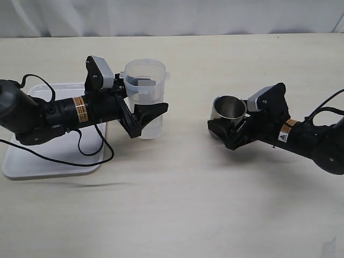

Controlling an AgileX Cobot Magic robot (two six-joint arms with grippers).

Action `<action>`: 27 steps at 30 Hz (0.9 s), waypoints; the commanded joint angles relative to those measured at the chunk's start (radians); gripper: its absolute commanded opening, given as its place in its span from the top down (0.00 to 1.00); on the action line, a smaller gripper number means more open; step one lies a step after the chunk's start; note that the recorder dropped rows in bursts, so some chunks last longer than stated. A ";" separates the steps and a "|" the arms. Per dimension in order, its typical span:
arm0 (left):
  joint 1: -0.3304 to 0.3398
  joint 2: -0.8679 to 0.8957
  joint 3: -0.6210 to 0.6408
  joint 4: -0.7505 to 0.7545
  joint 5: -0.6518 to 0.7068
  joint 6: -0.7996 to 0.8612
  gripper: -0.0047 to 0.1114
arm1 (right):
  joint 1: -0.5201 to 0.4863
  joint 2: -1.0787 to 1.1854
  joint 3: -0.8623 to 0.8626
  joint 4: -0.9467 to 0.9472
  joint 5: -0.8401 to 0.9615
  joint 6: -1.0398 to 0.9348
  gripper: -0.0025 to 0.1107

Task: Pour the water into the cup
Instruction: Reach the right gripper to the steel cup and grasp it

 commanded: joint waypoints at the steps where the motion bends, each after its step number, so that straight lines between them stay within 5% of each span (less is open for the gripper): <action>1: -0.008 0.003 -0.001 0.018 0.028 -0.002 0.96 | 0.002 0.040 -0.031 -0.026 -0.057 -0.006 0.18; 27: -0.008 0.003 -0.001 0.018 0.029 -0.002 0.96 | 0.002 0.170 -0.158 -0.112 -0.149 -0.017 0.18</action>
